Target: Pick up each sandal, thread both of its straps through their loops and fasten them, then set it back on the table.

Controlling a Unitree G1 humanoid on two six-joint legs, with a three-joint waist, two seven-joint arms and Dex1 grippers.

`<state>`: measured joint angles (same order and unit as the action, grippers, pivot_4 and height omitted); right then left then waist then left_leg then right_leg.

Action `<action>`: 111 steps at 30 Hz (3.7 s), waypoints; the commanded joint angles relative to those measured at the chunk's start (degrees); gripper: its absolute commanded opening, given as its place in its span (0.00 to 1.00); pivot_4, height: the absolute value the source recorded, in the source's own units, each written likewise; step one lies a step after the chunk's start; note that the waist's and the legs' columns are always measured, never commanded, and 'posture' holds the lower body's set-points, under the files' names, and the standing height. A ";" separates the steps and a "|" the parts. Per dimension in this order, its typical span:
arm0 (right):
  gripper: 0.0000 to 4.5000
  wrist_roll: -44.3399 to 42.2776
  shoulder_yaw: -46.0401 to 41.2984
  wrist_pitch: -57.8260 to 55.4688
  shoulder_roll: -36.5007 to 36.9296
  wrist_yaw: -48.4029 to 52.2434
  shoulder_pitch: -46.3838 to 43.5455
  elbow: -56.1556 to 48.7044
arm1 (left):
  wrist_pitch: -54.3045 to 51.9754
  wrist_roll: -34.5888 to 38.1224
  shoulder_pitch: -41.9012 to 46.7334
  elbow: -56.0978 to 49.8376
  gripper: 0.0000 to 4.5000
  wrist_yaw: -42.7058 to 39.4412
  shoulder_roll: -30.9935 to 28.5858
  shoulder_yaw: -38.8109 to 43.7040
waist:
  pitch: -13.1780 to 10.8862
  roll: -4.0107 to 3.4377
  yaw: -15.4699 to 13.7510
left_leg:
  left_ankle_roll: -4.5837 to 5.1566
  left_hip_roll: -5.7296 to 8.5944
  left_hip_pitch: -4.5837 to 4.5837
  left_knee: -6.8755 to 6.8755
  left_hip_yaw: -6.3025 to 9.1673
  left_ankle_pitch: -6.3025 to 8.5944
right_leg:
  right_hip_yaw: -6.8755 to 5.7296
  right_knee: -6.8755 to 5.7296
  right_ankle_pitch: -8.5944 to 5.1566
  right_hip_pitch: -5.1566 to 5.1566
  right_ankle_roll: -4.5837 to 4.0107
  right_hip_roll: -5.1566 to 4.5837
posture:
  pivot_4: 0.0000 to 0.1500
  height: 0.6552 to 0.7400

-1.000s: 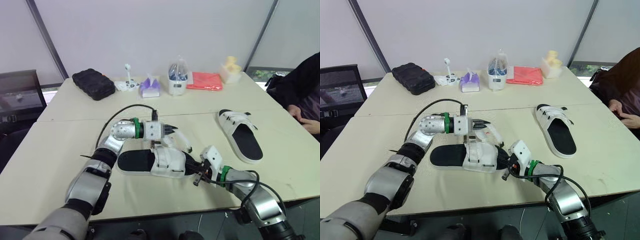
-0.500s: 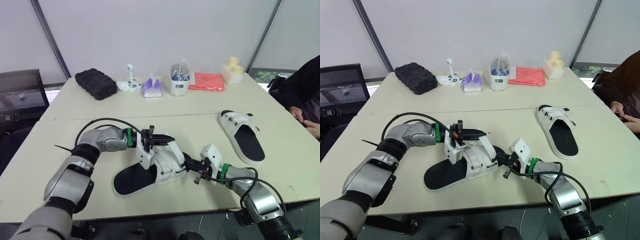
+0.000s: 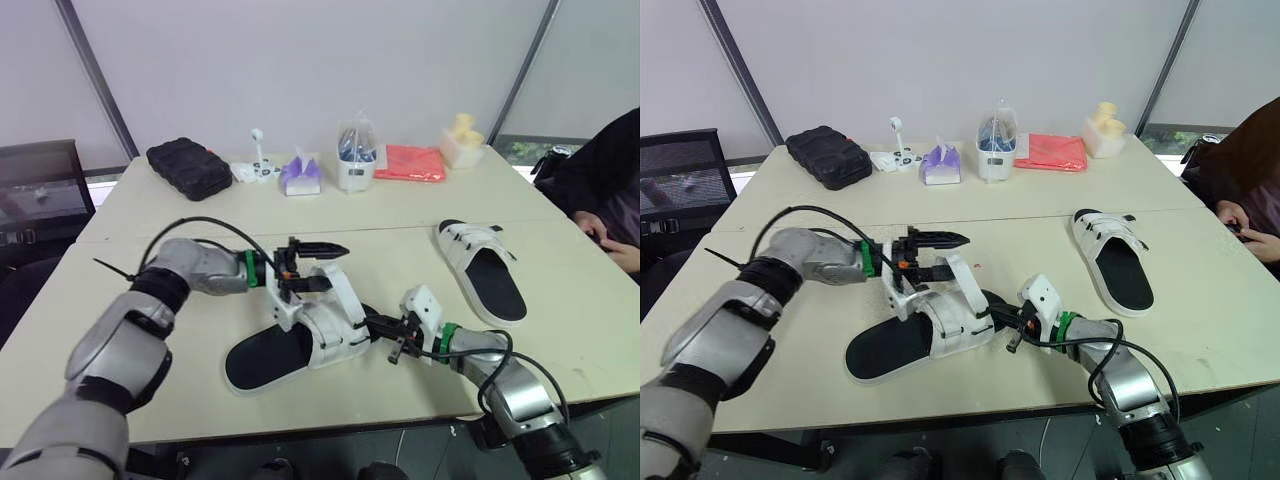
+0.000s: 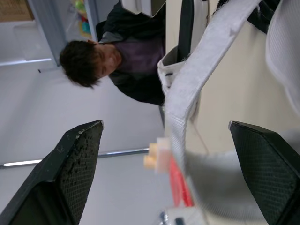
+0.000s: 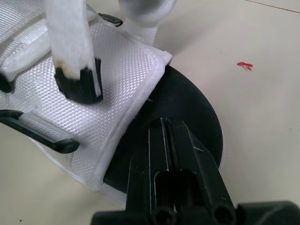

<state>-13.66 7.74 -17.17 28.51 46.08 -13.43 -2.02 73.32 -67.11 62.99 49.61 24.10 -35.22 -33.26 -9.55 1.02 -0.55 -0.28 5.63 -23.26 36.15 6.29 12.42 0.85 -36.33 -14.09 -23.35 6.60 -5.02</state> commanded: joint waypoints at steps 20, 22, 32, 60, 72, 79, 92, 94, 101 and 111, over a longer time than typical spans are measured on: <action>0.00 2.37 1.68 2.39 0.37 1.81 0.27 5.90 | -104.25 136.68 -38.41 -73.57 0.99 -53.38 -17.28 21.52 | 0.19 -0.31 1.33 | 0.07 -0.17 -0.02 -0.03 0.12 0.06 | 0.27 -0.01 -0.02 -0.04 -0.06 -0.07 | 1.00 1.00; 0.00 2.45 1.69 2.46 0.27 1.90 0.25 6.05 | -108.11 138.56 -41.52 -77.91 0.99 -50.54 -16.89 22.93 | 0.23 -0.38 1.15 | 0.06 -0.16 0.28 -0.07 0.10 0.07 | 0.28 0.10 -0.06 0.32 -0.12 -0.06 | 1.00 1.00; 0.00 2.79 2.61 2.13 -0.62 2.54 -0.99 7.04 | -121.05 136.60 -37.12 -74.72 0.99 -38.24 -2.43 20.80 | 0.27 -0.32 0.25 | 0.07 -0.16 0.92 -0.12 0.07 0.09 | 0.23 0.20 -0.50 1.01 -0.62 0.02 | 1.00 1.00; 0.00 3.00 2.47 1.90 -2.23 0.89 0.07 6.23 | -135.45 122.77 -28.68 -59.39 0.01 -44.60 19.50 27.13 | 0.28 -0.31 1.09 | 0.04 -0.17 0.89 -0.26 0.03 0.10 | 0.23 0.22 -0.51 0.90 -0.57 0.02 | 1.00 1.00; 0.00 3.33 2.95 1.94 -2.64 0.85 -0.39 6.63 | -141.97 124.15 -29.15 -58.90 0.01 -43.33 22.13 31.38 | 0.27 -0.30 1.13 | 0.01 -0.17 0.88 -0.27 0.05 0.12 | 0.22 0.24 -0.51 0.90 -0.55 0.00 | 1.00 1.00; 0.00 3.13 2.57 1.76 -2.43 0.69 0.36 5.84 | -139.68 119.16 -30.12 -59.32 0.01 -46.90 20.23 27.77 | 0.27 -0.30 1.11 | -0.15 -0.18 0.88 -0.31 0.06 0.22 | 0.23 0.26 -0.52 0.87 -0.56 0.00 | 1.00 1.00; 0.00 2.98 2.47 1.31 -2.44 0.31 0.87 5.08 | -134.91 111.26 -30.80 -62.45 0.01 -54.99 15.57 21.98 | 0.27 -0.30 1.10 | -0.17 -0.18 0.88 -0.57 0.07 0.23 | 0.24 0.41 -0.54 0.81 -0.54 -0.04 | 1.00 1.00; 0.00 2.94 2.43 1.26 -2.51 0.27 0.75 5.17 | -134.26 110.38 -30.72 -62.19 0.01 -55.25 15.49 22.09 | 0.27 -0.30 1.09 | -0.18 -0.19 0.88 -0.58 0.08 0.24 | 0.24 0.44 -0.54 0.81 -0.55 -0.05 | 1.00 1.00; 0.00 2.91 2.42 1.22 -2.70 0.04 0.77 5.06 | -132.48 106.86 -29.35 -61.65 0.01 -55.75 15.17 22.59 | 0.27 -0.30 1.11 | -0.18 -0.21 0.88 -0.65 0.08 0.24 | 0.24 0.51 -0.54 0.81 -0.55 -0.05 | 1.00 1.00; 0.00 3.02 2.37 1.56 -3.10 -0.23 0.45 5.74 | -132.21 103.70 -28.91 -63.90 0.01 -59.21 13.45 20.02 | 0.26 -0.29 1.18 | -0.18 -0.23 0.87 -0.77 0.08 0.23 | 0.23 0.56 -0.54 0.77 -0.54 -0.04 | 1.00 1.00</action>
<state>-11.96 8.95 -13.76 25.78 46.39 -14.01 1.38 -59.21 36.84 33.51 -12.54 -34.29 -21.60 -12.53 -9.29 0.73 0.63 -0.46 5.39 -22.39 35.36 6.36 12.65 1.08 -35.75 -14.62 -22.59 6.06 -5.06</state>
